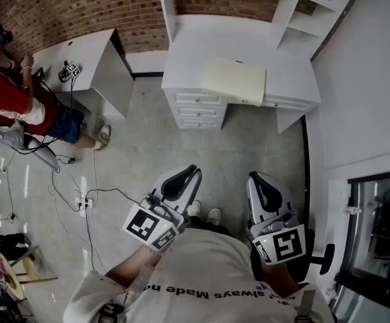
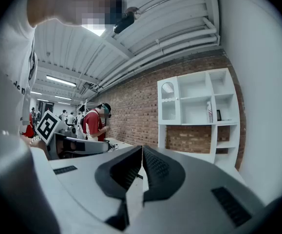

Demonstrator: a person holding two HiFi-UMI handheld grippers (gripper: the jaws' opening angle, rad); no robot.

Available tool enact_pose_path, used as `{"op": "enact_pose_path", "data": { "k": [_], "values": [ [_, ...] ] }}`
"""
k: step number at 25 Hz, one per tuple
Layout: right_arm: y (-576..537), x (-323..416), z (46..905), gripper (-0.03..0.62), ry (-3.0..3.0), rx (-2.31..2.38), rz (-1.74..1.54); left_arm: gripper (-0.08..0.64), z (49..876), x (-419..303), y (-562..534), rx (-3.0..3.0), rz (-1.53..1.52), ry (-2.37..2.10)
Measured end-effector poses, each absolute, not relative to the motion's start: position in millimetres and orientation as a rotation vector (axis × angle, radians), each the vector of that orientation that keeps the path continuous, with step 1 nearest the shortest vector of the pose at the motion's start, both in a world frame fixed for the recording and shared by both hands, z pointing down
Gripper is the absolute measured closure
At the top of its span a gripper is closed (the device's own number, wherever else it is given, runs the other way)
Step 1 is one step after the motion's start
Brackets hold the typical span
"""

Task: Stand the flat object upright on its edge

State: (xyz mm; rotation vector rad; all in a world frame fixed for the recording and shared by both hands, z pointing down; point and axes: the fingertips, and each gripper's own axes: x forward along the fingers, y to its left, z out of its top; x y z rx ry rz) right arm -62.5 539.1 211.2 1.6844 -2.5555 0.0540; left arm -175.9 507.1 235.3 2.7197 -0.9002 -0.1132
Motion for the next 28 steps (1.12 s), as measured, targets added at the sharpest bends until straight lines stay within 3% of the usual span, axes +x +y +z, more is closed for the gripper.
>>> {"op": "enact_pose_path", "data": {
  "k": [16, 28],
  "values": [
    [515, -104, 200, 0.574, -2.539, 1.759, 0.036, 0.514, 221, -217, 479, 2.795, -0.105, -0.847],
    [449, -49, 207, 0.575, -2.556, 1.74, 0.041, 0.514, 230, -163, 419, 2.783, -0.097, -0.852]
  ]
}}
